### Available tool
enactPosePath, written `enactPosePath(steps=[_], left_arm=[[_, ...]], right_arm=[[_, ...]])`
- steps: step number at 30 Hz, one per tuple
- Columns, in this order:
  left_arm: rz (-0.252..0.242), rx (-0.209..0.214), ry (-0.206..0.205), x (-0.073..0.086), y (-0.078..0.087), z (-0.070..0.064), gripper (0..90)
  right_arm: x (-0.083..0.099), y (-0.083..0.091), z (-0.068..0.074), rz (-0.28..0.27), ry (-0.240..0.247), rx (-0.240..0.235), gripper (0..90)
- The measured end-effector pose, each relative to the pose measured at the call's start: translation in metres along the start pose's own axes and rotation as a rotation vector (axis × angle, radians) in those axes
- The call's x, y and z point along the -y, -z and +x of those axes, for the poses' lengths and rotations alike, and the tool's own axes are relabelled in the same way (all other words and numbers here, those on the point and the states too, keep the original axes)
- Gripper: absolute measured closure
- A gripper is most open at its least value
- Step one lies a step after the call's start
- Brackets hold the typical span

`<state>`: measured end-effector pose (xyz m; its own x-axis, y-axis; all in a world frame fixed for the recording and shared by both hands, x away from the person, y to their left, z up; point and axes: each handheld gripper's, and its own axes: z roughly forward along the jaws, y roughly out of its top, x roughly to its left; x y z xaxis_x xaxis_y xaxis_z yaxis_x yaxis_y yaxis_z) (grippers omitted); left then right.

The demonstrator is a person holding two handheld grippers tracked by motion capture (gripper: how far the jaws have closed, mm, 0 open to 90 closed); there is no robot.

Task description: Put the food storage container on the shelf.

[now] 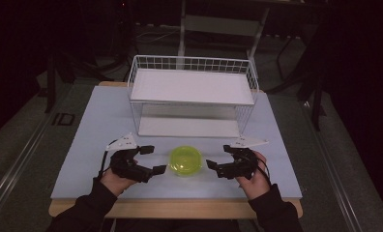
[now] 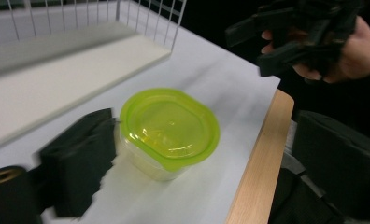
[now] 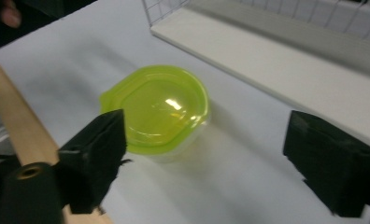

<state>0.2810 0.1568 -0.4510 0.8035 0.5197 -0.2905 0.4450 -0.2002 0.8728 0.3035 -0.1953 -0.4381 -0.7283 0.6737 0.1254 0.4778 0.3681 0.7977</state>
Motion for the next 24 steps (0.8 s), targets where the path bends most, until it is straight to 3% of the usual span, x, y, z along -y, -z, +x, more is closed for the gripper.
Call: enactPosePath(steps=[2, 3, 4, 5, 6, 10, 11, 13, 14, 15, 19, 24], left_arm=[[0.017, -0.031, 0.032, -0.001, -0.008, 0.004, 15.5], [0.02, -0.022, 0.046, -0.001, -0.01, 0.006, 15.5], [0.045, -0.066, 0.056, 0.0, -0.018, 0.009, 16.3], [0.045, -0.066, 0.056, 0.0, -0.018, 0.009, 18.5], [0.064, -0.077, 0.101, 0.001, -0.026, 0.014, 20.1], [0.097, -0.101, 0.15, 0.003, -0.036, 0.02, 22.9], [0.116, -0.123, 0.184, 0.004, -0.042, 0.024, 25.6], [0.116, -0.125, 0.183, 0.006, -0.044, 0.025, 33.3], [0.12, -0.118, 0.221, 0.008, -0.048, 0.029, 35.4], [0.12, -0.118, 0.221, 0.008, -0.048, 0.029, 37.5], [0.155, -0.111, 0.302, 0.016, -0.055, 0.036, 45.1], [0.168, -0.088, 0.349, 0.023, -0.059, 0.04, 50.4]], right_arm=[[-0.001, -0.004, -0.001, -0.002, -0.019, -0.008, 11.3], [-0.001, -0.004, -0.001, -0.002, -0.019, -0.008, 11.3], [-0.002, -0.009, -0.002, 0.012, -0.031, -0.004, 11.6], [-0.002, -0.009, -0.002, 0.012, -0.031, -0.004, 11.6], [-0.002, -0.015, -0.004, 0.011, -0.048, -0.01, 13.7], [-0.002, -0.024, -0.004, 0.026, -0.07, -0.013, 17.1], [-0.003, -0.03, -0.004, 0.04, -0.087, -0.017, 22.4], [-0.002, -0.036, -0.003, 0.053, -0.088, -0.013, 25.8], [-0.002, -0.039, -0.003, 0.064, -0.097, -0.019, 30.2], [-0.002, -0.039, -0.003, 0.064, -0.097, -0.019, 30.2], [0.001, -0.053, -0.003, 0.101, -0.142, -0.038, 37.2], [0.003, -0.06, -0.006, 0.123, -0.226, -0.045, 44.9]])
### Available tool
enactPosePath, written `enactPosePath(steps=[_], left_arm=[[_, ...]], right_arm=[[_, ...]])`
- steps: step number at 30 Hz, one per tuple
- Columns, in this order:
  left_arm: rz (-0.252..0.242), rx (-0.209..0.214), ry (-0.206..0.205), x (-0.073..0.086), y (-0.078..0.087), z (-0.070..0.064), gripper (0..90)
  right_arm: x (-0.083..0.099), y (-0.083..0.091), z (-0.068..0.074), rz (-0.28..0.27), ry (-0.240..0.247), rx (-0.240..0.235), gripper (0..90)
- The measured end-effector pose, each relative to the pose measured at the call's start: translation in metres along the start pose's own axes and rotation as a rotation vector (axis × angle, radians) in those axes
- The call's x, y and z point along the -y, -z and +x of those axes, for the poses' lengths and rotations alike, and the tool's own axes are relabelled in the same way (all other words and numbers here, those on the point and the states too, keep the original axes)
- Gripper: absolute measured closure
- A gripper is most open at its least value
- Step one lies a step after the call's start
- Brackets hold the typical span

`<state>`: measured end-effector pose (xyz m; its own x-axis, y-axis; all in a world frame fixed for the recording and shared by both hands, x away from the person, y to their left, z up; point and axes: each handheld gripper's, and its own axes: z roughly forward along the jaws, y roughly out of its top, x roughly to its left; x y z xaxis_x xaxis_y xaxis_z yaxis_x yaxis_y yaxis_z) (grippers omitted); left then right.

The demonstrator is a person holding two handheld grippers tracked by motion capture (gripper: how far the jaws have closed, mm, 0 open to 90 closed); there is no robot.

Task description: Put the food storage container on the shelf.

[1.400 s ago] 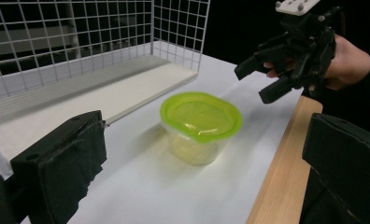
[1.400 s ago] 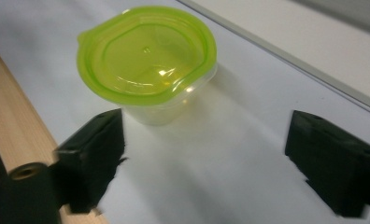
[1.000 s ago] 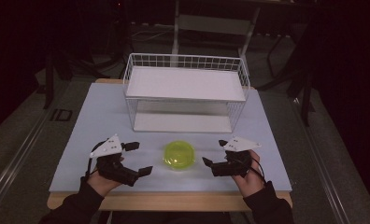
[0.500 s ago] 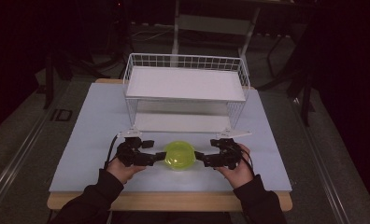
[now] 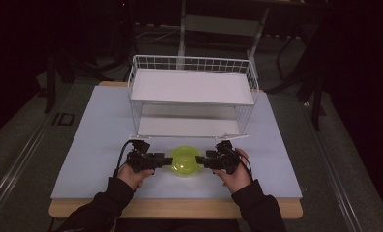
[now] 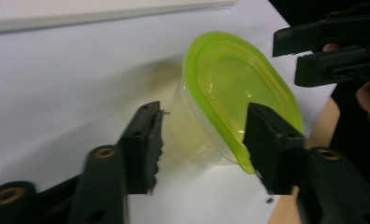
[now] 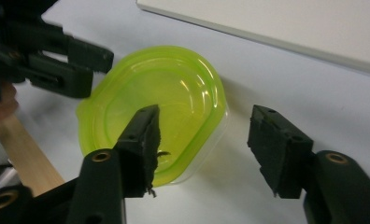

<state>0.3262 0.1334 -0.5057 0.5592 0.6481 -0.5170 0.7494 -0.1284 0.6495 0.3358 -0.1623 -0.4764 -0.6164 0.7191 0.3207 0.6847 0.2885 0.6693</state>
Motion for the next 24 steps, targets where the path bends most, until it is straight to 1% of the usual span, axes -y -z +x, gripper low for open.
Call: enactPosePath(steps=[1, 2, 3, 4, 5, 6, 7, 8, 9, 10, 11, 12, 13, 14, 15, 16, 17, 18, 19, 20, 21, 22, 23, 24], left_arm=[[0.007, 0.022, 0.009, 0.001, -0.001, 0.001, 51.1], [0.012, 0.026, 0.011, 0.001, -0.002, 0.001, 51.1], [0.027, 0.054, 0.03, 0.002, -0.004, 0.001, 57.2], [0.027, 0.054, 0.03, 0.002, -0.004, 0.001, 58.2], [0.039, 0.068, 0.036, 0.002, -0.005, 0.001, 60.7], [0.039, 0.068, 0.036, 0.002, -0.005, 0.001, 61.4], [0.04, 0.066, 0.043, 0.002, -0.005, 0.0, 63.1], [0.04, 0.066, 0.043, 0.002, -0.005, 0.0, 66.7], [0.035, 0.082, 0.053, 0.003, -0.005, -0.001, 69.8], [0.043, 0.084, 0.049, 0.003, -0.006, -0.002, 70.2], [0.061, 0.092, 0.047, 0.003, -0.007, -0.004, 71.2], [0.061, 0.092, 0.047, 0.003, -0.007, -0.004, 72.1], [0.061, 0.076, 0.043, 0.004, -0.007, -0.006, 72.7], [0.062, 0.073, 0.057, 0.004, -0.007, -0.007, 74.0], [0.053, 0.082, 0.093, 0.006, -0.005, -0.005, 75.4], [0.053, 0.082, 0.093, 0.006, -0.005, -0.005, 76.6], [0.054, 0.076, 0.107, 0.006, -0.005, -0.006, 76.6], [0.05, 0.063, 0.109, 0.006, -0.004, -0.007, 81.0], [0.056, 0.031, 0.086, 0.005, -0.003, -0.01, 81.5], [0.056, 0.031, 0.086, 0.005, -0.003, -0.01, 81.6], [0.037, 0.032, 0.087, 0.006, -0.001, -0.011, 81.7], [0.032, 0.025, 0.078, 0.006, 0.001, -0.013, 81.8], [0.032, 0.025, 0.078, 0.006, 0.001, -0.013, 81.8], [0.019, 0.013, 0.072, 0.004, 0.004, -0.018, 82.0]], right_arm=[[0.0, -0.001, -0.001, 0.011, -0.021, -0.012, 47.3], [0.0, -0.001, -0.001, 0.011, -0.021, -0.012, 47.3], [0.001, -0.003, -0.002, 0.03, -0.053, -0.018, 51.7], [0.002, -0.004, -0.003, 0.043, -0.081, -0.028, 53.1], [0.002, -0.005, -0.003, 0.05, -0.094, -0.031, 56.4], [0.002, -0.005, -0.003, 0.05, -0.094, -0.031, 56.4], [0.003, -0.007, -0.004, 0.068, -0.112, -0.04, 60.6], [0.003, -0.007, -0.004, 0.068, -0.114, -0.038, 64.7], [0.004, -0.008, -0.003, 0.07, -0.114, -0.039, 67.6], [0.004, -0.008, -0.003, 0.074, -0.119, -0.044, 69.7], [0.004, -0.008, -0.001, 0.063, -0.119, -0.037, 71.8], [0.004, -0.007, 0.001, 0.055, -0.12, -0.04, 73.3], [0.004, -0.006, 0.002, 0.05, -0.123, -0.036, 73.7], [0.005, -0.006, 0.004, 0.048, -0.119, -0.03, 74.5], [0.005, -0.005, 0.004, 0.042, -0.13, -0.035, 75.3], [0.005, -0.005, 0.004, 0.042, -0.13, -0.035, 75.3], [0.005, -0.004, 0.005, 0.039, -0.134, -0.04, 76.0], [0.004, -0.001, 0.007, 0.026, -0.136, -0.05, 79.4], [0.003, 0.0, 0.008, 0.026, -0.123, -0.05, 79.8], [0.002, 0.0, 0.012, 0.028, -0.099, -0.035, 79.8], [0.001, 0.001, 0.014, 0.029, -0.091, -0.024, 79.8], [0.001, 0.001, 0.013, 0.026, -0.095, -0.031, 79.8], [0.0, 0.002, 0.013, 0.027, -0.084, -0.032, 79.8], [-0.001, 0.004, 0.014, 0.024, -0.075, -0.025, 79.7]])
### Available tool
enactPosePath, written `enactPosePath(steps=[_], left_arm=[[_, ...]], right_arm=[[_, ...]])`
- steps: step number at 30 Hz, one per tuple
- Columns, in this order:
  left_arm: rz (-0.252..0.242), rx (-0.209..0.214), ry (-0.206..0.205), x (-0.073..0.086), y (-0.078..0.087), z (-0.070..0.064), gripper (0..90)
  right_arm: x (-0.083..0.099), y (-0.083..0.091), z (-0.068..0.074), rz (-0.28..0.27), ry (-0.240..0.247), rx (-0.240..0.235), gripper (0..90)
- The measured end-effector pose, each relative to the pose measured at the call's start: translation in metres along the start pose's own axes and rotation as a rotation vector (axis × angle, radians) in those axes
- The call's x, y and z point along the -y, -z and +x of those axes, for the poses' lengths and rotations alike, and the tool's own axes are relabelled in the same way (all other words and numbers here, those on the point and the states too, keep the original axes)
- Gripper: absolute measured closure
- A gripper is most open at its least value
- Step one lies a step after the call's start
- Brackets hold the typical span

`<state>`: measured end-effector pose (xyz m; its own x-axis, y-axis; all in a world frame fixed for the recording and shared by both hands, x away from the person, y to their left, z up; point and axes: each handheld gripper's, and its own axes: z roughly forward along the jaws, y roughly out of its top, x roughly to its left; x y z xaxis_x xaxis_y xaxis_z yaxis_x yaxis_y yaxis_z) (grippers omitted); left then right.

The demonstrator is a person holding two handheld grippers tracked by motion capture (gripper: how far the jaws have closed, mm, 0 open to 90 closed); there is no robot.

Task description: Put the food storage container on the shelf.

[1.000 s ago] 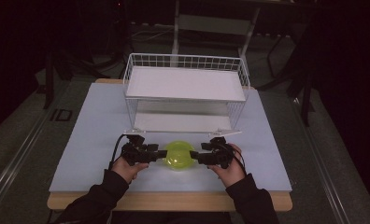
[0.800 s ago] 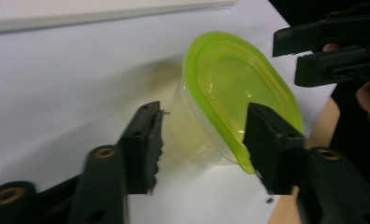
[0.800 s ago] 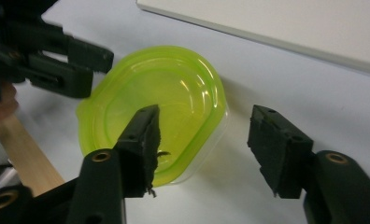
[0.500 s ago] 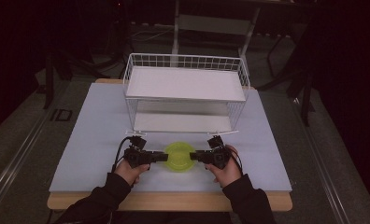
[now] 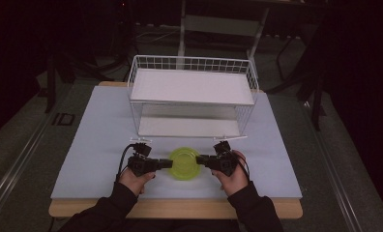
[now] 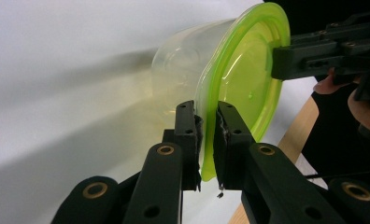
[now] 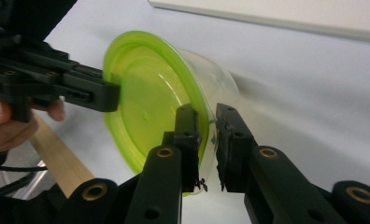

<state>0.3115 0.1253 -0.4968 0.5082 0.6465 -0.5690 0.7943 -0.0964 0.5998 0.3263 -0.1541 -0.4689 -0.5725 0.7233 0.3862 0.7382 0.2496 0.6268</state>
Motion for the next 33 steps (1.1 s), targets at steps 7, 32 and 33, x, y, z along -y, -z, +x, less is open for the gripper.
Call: enactPosePath(steps=[7, 32, 33], left_arm=[[-0.031, -0.001, -0.007, -0.012, 0.016, -0.015, 82.1], [-0.146, -0.003, -0.074, -0.093, 0.068, -0.058, 82.2], [-0.152, -0.001, -0.071, -0.1, 0.07, -0.06, 82.2]], right_arm=[[-0.011, 0.016, 0.009, -0.051, 0.037, 0.005, 79.7], [-0.092, 0.079, 0.043, -0.202, 0.134, 0.047, 79.5], [-0.099, 0.082, 0.044, -0.209, 0.138, 0.054, 79.4]])
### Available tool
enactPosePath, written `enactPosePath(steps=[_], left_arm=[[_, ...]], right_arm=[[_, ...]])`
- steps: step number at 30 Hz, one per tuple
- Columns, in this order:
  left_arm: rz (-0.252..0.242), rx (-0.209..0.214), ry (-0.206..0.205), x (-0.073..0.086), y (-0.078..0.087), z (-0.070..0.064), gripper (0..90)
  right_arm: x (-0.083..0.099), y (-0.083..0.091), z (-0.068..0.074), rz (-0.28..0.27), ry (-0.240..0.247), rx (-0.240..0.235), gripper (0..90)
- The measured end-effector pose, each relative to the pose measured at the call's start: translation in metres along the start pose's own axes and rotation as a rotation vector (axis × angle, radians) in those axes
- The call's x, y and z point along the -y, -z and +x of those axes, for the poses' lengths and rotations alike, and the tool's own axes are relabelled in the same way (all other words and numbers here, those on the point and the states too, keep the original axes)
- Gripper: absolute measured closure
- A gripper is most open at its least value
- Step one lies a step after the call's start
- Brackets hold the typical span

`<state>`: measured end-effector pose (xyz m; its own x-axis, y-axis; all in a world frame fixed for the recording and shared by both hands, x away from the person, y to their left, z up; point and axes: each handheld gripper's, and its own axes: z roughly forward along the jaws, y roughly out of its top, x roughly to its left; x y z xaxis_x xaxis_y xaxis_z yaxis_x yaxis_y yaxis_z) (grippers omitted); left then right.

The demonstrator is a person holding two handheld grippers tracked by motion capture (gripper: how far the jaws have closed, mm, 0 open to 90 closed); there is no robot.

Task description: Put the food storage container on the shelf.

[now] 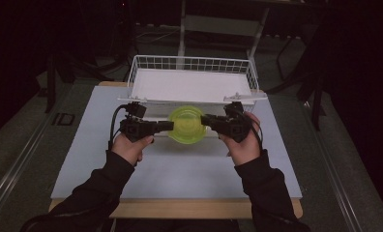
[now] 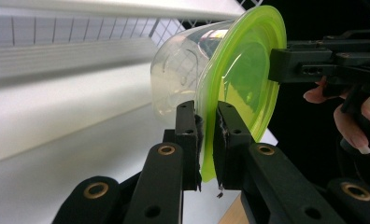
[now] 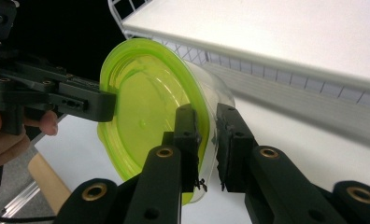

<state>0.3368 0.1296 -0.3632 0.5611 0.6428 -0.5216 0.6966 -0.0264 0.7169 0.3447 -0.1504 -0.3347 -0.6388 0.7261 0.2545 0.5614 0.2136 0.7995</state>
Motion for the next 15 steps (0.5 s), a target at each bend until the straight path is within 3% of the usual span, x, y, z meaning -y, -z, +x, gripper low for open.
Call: enactPosePath(steps=[9, 15], left_arm=[[-0.033, -0.005, 0.005, -0.028, 0.001, -0.004, 82.2], [-0.041, -0.033, 0.012, -0.049, 0.0, -0.001, 82.1]], right_arm=[[-0.032, 0.003, -0.005, -0.02, 0.014, 0.032, 79.2], [-0.05, -0.001, -0.01, -0.026, 0.013, 0.042, 79.1]])
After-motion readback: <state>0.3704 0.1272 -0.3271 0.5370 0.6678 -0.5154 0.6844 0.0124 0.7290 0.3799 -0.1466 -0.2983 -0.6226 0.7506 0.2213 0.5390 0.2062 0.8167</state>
